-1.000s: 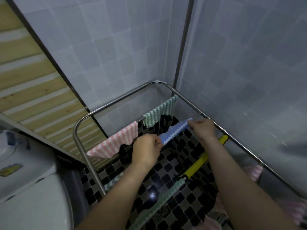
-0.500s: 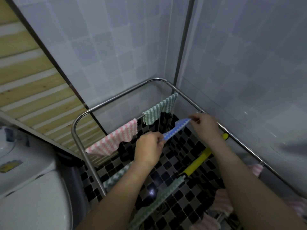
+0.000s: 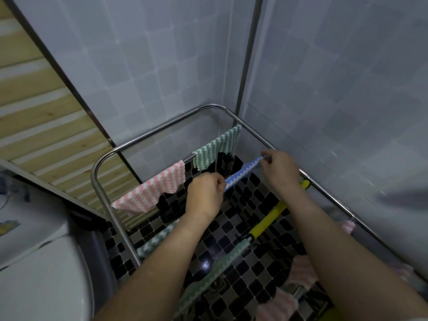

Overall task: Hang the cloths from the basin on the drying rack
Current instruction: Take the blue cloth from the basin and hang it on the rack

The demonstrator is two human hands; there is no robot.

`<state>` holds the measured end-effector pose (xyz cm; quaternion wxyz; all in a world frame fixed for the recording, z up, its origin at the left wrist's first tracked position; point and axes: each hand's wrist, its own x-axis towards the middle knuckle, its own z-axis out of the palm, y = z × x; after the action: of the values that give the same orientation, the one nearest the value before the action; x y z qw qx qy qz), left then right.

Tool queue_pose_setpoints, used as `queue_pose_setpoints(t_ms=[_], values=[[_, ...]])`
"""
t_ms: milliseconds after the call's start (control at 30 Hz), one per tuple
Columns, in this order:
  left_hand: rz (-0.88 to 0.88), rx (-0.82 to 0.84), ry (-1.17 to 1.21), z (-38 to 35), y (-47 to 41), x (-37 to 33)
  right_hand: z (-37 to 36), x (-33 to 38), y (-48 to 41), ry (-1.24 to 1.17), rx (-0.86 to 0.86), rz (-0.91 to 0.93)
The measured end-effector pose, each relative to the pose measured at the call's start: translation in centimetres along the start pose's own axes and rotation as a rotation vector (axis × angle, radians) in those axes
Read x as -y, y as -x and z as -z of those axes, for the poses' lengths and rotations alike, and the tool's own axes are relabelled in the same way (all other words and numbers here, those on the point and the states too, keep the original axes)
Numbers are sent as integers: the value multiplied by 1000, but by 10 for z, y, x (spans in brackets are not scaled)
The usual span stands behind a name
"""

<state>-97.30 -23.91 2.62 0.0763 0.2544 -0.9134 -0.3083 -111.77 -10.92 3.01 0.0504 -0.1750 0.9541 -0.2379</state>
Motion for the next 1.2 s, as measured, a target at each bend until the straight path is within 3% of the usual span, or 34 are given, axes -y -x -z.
queue_pose_setpoints(t_ms=[333,800,933,1200], values=[[68,58,-51,49,59,46,-5,37,52,159,304,508],[99,16,13,49,98,73,-21,52,62,273,298,492],[99,-2,34,52,101,73,-10,58,79,159,299,473],[39,-202,174,74,149,61,32,78,132,-22,345,418]])
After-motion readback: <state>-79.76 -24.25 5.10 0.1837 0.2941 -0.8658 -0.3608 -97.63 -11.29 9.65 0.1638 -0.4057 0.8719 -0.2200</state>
